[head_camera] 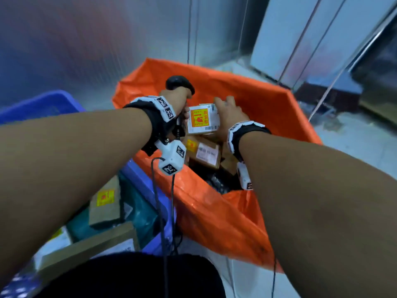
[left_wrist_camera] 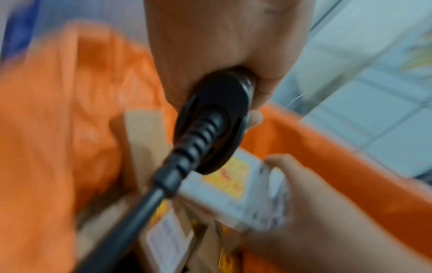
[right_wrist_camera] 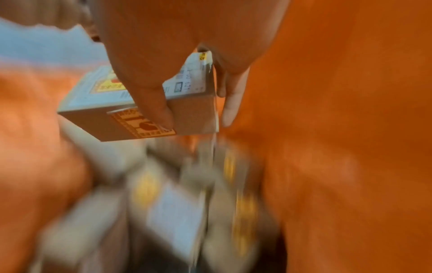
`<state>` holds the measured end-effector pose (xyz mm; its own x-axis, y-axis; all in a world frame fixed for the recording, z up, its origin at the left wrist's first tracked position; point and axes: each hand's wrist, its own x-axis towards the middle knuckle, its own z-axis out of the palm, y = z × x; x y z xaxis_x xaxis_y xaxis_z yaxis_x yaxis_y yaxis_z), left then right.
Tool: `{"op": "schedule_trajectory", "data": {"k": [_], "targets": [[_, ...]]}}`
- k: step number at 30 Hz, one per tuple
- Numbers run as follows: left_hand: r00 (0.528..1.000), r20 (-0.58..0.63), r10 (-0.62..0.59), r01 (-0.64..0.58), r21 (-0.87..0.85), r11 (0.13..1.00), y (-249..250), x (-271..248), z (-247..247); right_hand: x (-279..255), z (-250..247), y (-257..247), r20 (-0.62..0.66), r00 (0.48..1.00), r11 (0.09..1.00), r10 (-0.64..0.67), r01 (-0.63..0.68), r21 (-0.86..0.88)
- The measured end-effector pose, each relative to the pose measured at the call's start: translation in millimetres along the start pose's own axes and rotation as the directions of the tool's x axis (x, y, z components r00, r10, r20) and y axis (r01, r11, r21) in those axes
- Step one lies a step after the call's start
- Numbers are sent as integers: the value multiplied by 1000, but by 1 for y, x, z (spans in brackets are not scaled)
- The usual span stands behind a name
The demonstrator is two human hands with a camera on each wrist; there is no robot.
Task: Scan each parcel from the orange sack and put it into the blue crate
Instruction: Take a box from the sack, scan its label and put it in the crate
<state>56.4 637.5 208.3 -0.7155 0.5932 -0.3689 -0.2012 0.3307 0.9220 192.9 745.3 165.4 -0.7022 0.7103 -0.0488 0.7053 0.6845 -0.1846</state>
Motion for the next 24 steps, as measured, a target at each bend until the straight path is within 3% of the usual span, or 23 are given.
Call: {"op": "schedule_trajectory", "data": {"k": [6,11,14,18,19,21,24], "targets": [[987,-81,137,-148,-156,977,92,-72,-102,-20,-123,-101,-175,966,981,-192,191,-25],[937,-267,226,-268,-130,955,111,-136,-195,-44,-156,-207,-267,903,939,-337,342,-29],[893,-382,237,-274,-47,960,103,-169,-253,-65,-152,-268,-270,865,900,-422,436,-10],[765,-578,284,-278,102,955,60,-208,-332,-100,-127,-342,-230,795,812,-561,582,33],[752,-590,294,-283,114,952,49,-214,-345,-106,-121,-356,-236,785,798,-573,600,58],[748,-607,267,-276,80,958,17,-222,-372,-121,-101,-382,-231,782,780,-578,613,126],[809,-574,124,-247,-140,959,-33,-224,-411,-135,-66,-402,-207,760,741,-616,648,176]]}}
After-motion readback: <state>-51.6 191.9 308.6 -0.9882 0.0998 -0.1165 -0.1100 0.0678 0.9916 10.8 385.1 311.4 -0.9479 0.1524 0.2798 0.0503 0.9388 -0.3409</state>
